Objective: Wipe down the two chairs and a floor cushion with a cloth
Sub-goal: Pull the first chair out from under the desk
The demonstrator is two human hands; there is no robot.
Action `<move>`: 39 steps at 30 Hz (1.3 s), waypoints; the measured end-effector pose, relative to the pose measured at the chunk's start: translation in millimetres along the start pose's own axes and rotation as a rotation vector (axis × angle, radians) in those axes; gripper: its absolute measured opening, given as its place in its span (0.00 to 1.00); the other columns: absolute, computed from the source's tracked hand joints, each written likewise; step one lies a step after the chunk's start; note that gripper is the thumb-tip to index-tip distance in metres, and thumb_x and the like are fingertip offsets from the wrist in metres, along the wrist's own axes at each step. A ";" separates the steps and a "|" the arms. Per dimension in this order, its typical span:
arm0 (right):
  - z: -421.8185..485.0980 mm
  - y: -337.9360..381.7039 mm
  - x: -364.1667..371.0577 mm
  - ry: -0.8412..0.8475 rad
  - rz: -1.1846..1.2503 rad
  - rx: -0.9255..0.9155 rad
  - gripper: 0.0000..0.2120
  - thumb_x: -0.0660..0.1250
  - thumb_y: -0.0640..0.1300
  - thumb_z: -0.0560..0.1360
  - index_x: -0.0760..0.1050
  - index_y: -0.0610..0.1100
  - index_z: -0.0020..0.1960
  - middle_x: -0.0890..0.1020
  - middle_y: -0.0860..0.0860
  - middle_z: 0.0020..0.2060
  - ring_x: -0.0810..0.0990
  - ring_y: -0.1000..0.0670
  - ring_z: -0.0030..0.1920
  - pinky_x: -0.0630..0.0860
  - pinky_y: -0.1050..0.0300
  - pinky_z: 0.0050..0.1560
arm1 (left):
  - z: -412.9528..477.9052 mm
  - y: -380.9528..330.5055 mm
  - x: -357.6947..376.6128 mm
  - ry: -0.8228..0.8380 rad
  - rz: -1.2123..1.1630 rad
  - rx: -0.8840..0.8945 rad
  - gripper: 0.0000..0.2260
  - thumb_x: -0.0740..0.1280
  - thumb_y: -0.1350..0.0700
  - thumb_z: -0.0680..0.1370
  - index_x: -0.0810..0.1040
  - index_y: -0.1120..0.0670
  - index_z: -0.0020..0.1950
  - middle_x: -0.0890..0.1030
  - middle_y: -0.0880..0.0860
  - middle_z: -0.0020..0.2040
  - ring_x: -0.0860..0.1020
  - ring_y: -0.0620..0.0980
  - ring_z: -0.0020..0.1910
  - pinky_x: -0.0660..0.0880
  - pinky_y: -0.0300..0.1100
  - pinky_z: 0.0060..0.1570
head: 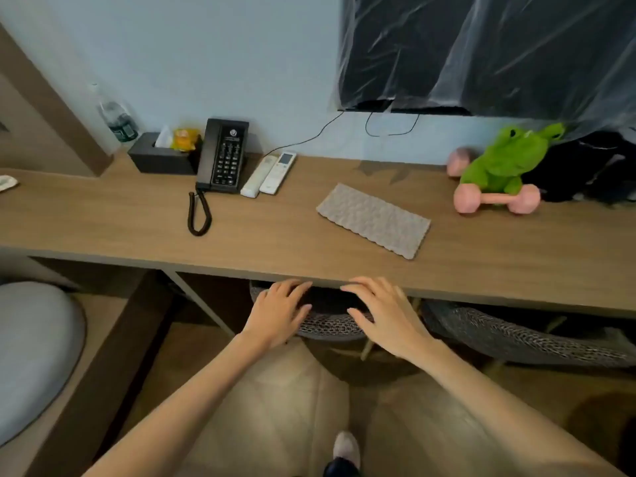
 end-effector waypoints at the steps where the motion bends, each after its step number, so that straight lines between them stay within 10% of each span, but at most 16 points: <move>1: 3.1 -2.5 13.4 0.081 -0.019 -0.019 0.21 0.59 0.54 0.80 0.66 0.53 0.71 0.69 0.56 0.68 0.66 0.51 0.67 0.68 0.50 0.64 | -0.9 6.9 10.5 0.092 0.020 -0.032 0.26 0.53 0.40 0.81 0.56 0.46 0.77 0.62 0.51 0.75 0.61 0.52 0.73 0.61 0.49 0.69; 9: 20.3 -28.8 103.3 0.433 0.049 0.167 0.30 0.61 0.62 0.77 0.58 0.55 0.75 0.64 0.54 0.73 0.65 0.47 0.70 0.64 0.44 0.70 | 11.7 56.9 80.1 0.418 0.189 0.023 0.34 0.56 0.36 0.78 0.44 0.43 0.78 0.51 0.52 0.79 0.47 0.59 0.77 0.47 0.56 0.75; 13: 23.5 -31.8 132.8 0.509 -0.081 0.209 0.29 0.59 0.61 0.77 0.55 0.57 0.76 0.64 0.55 0.73 0.60 0.45 0.73 0.52 0.34 0.72 | 32.3 71.3 98.0 0.381 0.192 0.126 0.29 0.56 0.38 0.79 0.51 0.43 0.78 0.60 0.56 0.75 0.54 0.59 0.76 0.46 0.56 0.75; 18: 37.1 -30.4 147.5 0.567 -0.353 0.116 0.29 0.59 0.55 0.80 0.55 0.50 0.76 0.66 0.48 0.72 0.68 0.42 0.67 0.61 0.42 0.70 | 47.1 87.8 112.3 0.350 0.242 0.298 0.26 0.55 0.40 0.80 0.55 0.45 0.77 0.70 0.57 0.68 0.67 0.58 0.67 0.58 0.51 0.70; 39: -121.4 81.2 164.4 0.500 -0.360 0.011 0.23 0.63 0.49 0.78 0.62 0.47 0.70 0.73 0.51 0.65 0.71 0.45 0.59 0.75 0.49 0.51 | -155.5 53.3 142.1 0.282 0.271 0.276 0.25 0.58 0.44 0.80 0.57 0.46 0.76 0.74 0.57 0.61 0.73 0.57 0.60 0.64 0.48 0.64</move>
Point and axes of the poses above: each hand's wrist, its own z-axis towards the middle knuckle, its own x-axis out of the palm, y = z × x, the point moved 2 cm from there along z, towards the middle knuckle
